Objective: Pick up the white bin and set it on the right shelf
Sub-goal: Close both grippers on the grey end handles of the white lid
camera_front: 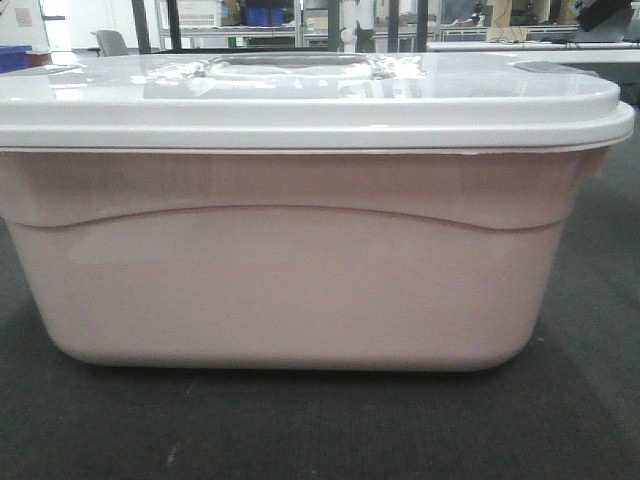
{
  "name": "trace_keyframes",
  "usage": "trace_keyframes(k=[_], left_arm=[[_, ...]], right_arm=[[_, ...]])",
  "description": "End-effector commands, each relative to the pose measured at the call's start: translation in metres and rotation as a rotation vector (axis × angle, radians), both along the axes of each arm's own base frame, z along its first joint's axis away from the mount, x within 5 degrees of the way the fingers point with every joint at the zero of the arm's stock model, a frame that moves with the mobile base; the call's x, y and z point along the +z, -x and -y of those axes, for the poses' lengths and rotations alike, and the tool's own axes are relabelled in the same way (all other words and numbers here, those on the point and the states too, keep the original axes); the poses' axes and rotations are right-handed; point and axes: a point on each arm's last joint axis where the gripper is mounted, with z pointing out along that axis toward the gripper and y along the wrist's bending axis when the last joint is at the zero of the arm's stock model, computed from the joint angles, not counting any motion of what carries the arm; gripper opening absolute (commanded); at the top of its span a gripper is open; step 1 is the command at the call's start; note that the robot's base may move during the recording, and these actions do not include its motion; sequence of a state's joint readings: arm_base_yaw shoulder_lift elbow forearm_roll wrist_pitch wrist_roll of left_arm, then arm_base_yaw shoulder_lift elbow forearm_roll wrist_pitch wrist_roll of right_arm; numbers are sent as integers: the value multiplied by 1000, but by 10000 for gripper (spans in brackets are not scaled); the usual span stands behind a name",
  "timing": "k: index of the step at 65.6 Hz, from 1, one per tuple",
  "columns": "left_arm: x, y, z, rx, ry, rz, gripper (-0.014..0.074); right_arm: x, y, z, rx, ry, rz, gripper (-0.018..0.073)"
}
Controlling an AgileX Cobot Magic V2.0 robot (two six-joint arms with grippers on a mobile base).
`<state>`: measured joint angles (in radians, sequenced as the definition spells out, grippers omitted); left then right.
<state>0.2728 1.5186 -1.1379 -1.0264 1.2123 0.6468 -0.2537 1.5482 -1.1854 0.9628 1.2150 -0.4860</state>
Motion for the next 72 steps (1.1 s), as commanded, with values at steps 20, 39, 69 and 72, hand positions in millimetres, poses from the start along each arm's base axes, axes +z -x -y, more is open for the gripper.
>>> trace_keyframes(k=[20,39,69,72], left_arm=[[6,15,41,-185,139,25,439],[4,14,46,-200,145,18,439],[4,14,46,-204,147,15,439],[4,14,46,-206,148,14,439]], right_arm=[[23,18,-27,152,-110,58,598],[24,20,-50,214,-141,40,598],[6,26,-61,209,-180,-40,598],[2,27,-61,202,-181,-52,598]])
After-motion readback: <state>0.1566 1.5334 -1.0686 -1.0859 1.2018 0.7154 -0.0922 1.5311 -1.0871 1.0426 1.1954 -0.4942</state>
